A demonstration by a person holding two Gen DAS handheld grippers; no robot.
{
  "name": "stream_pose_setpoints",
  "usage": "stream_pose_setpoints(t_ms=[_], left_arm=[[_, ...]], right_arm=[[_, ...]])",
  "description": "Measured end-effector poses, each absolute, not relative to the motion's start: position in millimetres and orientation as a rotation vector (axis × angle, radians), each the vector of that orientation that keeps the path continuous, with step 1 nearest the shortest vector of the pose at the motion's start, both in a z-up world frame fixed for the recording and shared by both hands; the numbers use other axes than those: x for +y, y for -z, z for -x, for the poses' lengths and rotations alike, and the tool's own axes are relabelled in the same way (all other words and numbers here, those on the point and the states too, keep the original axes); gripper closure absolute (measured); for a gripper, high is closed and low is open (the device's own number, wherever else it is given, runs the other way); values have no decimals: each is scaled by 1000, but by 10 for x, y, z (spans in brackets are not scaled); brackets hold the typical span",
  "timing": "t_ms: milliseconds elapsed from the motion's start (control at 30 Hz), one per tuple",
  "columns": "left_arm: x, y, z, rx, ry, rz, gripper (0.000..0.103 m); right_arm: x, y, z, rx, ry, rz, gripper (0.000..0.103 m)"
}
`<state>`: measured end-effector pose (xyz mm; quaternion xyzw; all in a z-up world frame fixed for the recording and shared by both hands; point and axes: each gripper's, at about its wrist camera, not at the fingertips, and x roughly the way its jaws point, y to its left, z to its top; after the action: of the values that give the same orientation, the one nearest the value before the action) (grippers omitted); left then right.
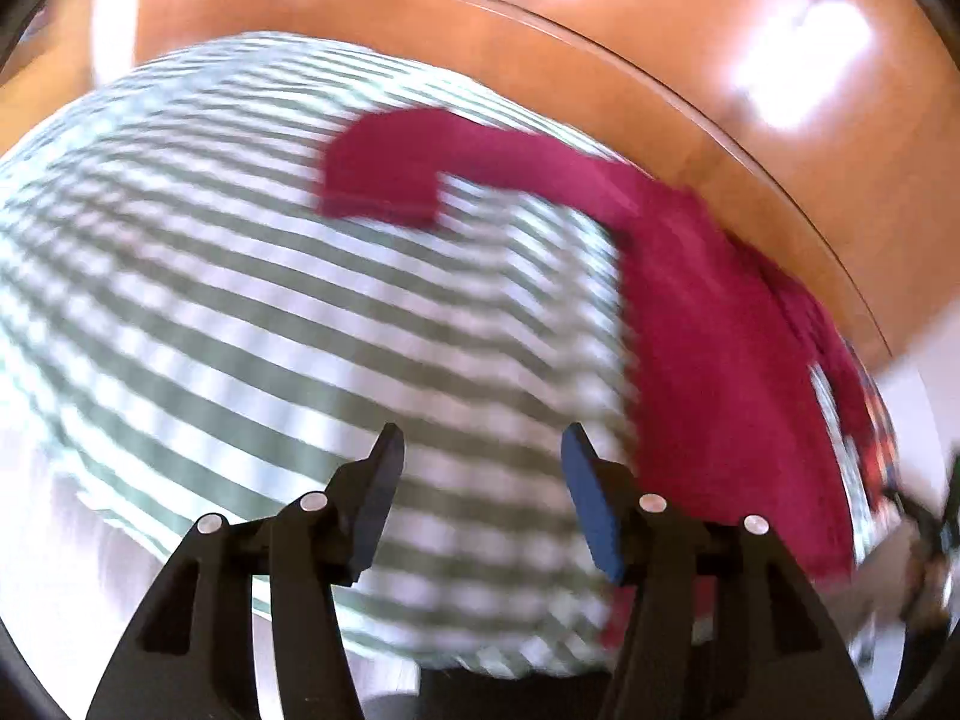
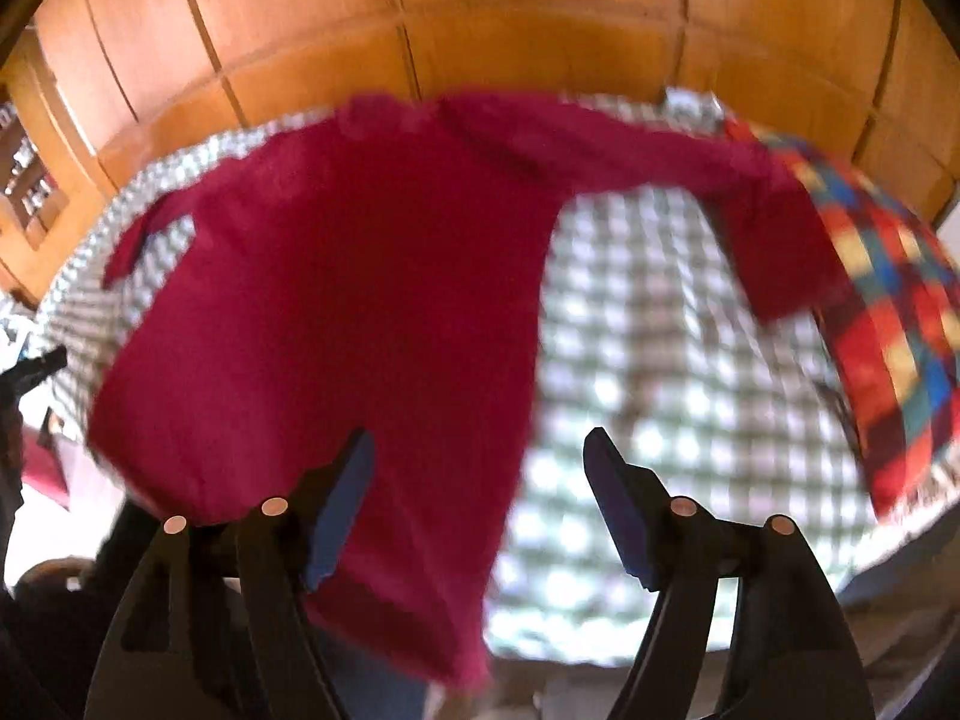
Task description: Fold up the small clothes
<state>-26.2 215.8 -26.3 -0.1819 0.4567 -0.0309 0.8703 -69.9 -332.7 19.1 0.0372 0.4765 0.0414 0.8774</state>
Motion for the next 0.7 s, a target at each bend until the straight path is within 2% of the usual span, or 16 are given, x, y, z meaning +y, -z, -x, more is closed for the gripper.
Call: stream_pose_setpoints(t_ms=[67, 200, 267, 300, 333, 533, 567, 600, 633, 700], left_arm=[[2264, 252, 188, 928, -22, 361, 42], [2164, 186, -76, 893, -104, 206, 41], [2039, 167, -222, 884, -111, 125, 36], [1972, 164, -335, 876, -108, 78, 29], [1932, 165, -411, 869, -114, 47, 27], [1706, 444, -1056, 893, -137, -170, 28], [1722, 524, -1184, 912, -151, -192, 30], [1754, 571, -1245, 926, -157, -191, 41], [1805, 620, -1331, 947, -147, -173, 64], [1931, 634, -1430, 984, -122, -93, 93]], right_arm=[[-3061, -99, 437, 966, -128, -95, 32], [-2446, 158, 4, 962, -217, -132, 32], [-2120, 261, -159, 961, -260, -139, 32], [-1979, 295, -212, 956, -271, -129, 32], [-1825, 348, -295, 952, -278, -110, 32], [-1442, 653, -491, 967, -266, -15, 32], [-1492, 693, -476, 960, -265, -11, 30], [-1520, 723, -454, 936, -272, -19, 28], [-1566, 729, -435, 922, -278, -27, 26], [-1573, 765, -431, 904, -287, -38, 25]])
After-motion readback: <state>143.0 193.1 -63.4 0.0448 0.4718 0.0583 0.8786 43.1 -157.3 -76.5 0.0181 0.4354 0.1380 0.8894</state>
